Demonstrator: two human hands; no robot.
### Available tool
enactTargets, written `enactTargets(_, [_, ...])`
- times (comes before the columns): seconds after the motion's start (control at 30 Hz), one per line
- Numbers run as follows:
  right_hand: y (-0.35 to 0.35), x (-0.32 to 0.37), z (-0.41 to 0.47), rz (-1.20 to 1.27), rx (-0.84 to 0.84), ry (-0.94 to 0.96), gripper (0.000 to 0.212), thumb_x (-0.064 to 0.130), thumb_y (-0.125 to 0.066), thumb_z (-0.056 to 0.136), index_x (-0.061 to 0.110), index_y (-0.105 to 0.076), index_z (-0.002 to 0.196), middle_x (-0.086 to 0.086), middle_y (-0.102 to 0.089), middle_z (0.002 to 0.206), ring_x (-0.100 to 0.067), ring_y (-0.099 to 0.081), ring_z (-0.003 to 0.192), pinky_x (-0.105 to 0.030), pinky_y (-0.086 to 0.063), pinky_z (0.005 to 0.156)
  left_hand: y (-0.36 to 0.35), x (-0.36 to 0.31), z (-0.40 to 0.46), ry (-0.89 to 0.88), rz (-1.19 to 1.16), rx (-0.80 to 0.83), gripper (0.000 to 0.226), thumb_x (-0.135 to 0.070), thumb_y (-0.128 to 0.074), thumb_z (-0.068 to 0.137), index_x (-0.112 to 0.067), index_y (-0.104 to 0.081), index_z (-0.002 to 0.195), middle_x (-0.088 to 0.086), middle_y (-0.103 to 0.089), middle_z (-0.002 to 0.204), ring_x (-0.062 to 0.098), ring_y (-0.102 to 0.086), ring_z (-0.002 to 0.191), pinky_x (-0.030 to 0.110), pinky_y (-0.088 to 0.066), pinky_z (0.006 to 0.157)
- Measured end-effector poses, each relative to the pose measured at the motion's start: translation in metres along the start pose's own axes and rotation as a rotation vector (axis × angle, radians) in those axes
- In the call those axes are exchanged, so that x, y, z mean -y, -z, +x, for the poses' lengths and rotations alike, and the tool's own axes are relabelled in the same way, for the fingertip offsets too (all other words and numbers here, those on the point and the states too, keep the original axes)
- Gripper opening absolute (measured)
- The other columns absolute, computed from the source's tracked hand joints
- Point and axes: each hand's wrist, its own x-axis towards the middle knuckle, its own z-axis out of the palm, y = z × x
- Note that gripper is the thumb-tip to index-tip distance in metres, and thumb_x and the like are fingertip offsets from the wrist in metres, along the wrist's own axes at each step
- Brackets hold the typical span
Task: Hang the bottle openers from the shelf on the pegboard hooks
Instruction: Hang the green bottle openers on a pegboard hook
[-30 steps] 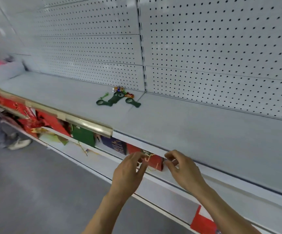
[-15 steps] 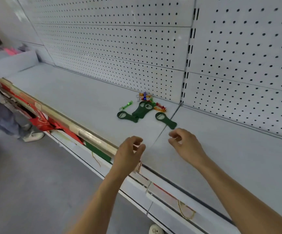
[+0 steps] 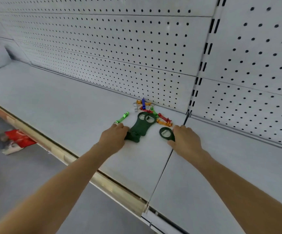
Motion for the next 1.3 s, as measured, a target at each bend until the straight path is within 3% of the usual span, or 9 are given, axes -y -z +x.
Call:
enactTargets(0.1, [0.001,0.009,-0.004,-0.155,-0.035,0.060,0.019,0.015,-0.048,0.092,0.006,-0.056,0.107,-0.009,-0.058,0.108,-0.026,-0.055,0.096,-0.031,-0.032,0.062,0.002,-0.008,-0.003,-0.077,0.220,-0.038,0.029,-0.020,-0.044,0.098,-0.014,-0.052,0.125,0.005,-0.056,0.113,0.022,-0.057,0.102,0.031,-0.050,0.074])
enactTargets(0.23, [-0.001,0.006,-0.018,-0.216,-0.051,0.085,0.021,0.007,-0.043,0.093,0.009,-0.054,0.110,-0.006,-0.057,0.108,-0.023,-0.055,0.097,-0.031,-0.032,0.060,-0.005,-0.008,-0.016,-0.082,0.210,-0.135,0.027,-0.021,-0.036,0.099,-0.015,-0.053,0.119,0.003,-0.058,0.106,0.021,-0.057,0.095,0.031,-0.045,0.068])
enactTargets(0.47, [-0.002,-0.018,-0.097,0.183,-0.060,-0.060,0.017,0.029,-0.037,0.101,0.016,-0.042,0.090,0.000,-0.056,0.087,-0.020,-0.051,0.075,-0.031,-0.037,0.059,-0.022,-0.011,-0.065,0.042,-0.319,-0.209,0.018,-0.023,-0.044,0.099,-0.017,-0.060,0.107,0.002,-0.064,0.095,0.020,-0.058,0.083,0.033,-0.051,0.073])
enactTargets(0.53, [-0.002,-0.021,-0.130,0.335,-0.079,-0.107,0.021,0.031,-0.039,0.101,0.014,-0.043,0.089,-0.001,-0.063,0.086,-0.023,-0.059,0.075,-0.035,-0.048,0.065,-0.021,-0.027,-0.090,0.021,-0.459,-0.210,0.012,-0.023,-0.051,0.097,-0.017,-0.061,0.102,0.002,-0.065,0.088,0.021,-0.059,0.076,0.034,-0.050,0.069])
enactTargets(0.7, [0.011,-0.024,-0.223,0.665,-0.160,-0.179,0.019,0.030,-0.044,0.099,0.019,-0.050,0.085,0.004,-0.069,0.072,-0.016,-0.067,0.062,-0.040,-0.055,0.068,-0.011,-0.088,-0.160,-0.060,-0.771,-0.147,0.004,-0.020,-0.051,0.098,-0.017,-0.053,0.098,0.003,-0.065,0.087,0.021,-0.063,0.078,0.038,-0.054,0.073])
enactTargets(0.77, [0.017,-0.026,-0.261,0.772,-0.207,-0.222,0.019,0.027,-0.045,0.099,0.020,-0.050,0.082,0.001,-0.068,0.069,-0.015,-0.064,0.056,-0.034,-0.052,0.060,-0.008,-0.114,-0.187,-0.085,-0.892,-0.090,0.002,-0.019,-0.049,0.099,-0.019,-0.050,0.097,0.003,-0.067,0.091,0.022,-0.068,0.079,0.044,-0.058,0.075])
enactTargets(0.87, [0.028,-0.035,-0.318,0.898,-0.292,-0.296,0.019,0.021,-0.046,0.098,0.016,-0.049,0.080,-0.007,-0.066,0.067,-0.013,-0.056,0.052,-0.019,-0.042,0.047,-0.001,-0.154,-0.227,-0.162,-1.033,0.018,0.003,-0.016,-0.047,0.100,-0.016,-0.048,0.097,0.006,-0.069,0.092,0.014,-0.072,0.067,0.032,-0.057,0.061])
enactTargets(1.03, [0.038,-0.070,-0.403,0.999,-0.471,-0.419,0.003,0.013,-0.047,0.097,0.015,-0.047,0.094,-0.008,-0.064,0.069,-0.013,-0.055,0.056,-0.015,-0.044,0.049,0.007,-0.227,-0.279,-0.366,-0.986,0.023,0.002,-0.017,-0.055,0.095,-0.017,-0.056,0.095,0.005,-0.068,0.085,0.012,-0.067,0.057,0.011,-0.043,0.045])
enactTargets(1.3, [0.061,-0.152,-0.535,1.001,-0.586,-0.481,0.003,0.011,-0.053,0.094,0.010,-0.053,0.092,-0.011,-0.069,0.070,-0.014,-0.059,0.054,-0.021,-0.046,0.055,0.016,-0.358,-0.355,-0.591,-0.964,-0.021,0.007,-0.026,-0.066,0.086,-0.025,-0.068,0.080,-0.003,-0.068,0.073,0.011,-0.058,0.066,0.023,-0.046,0.064])
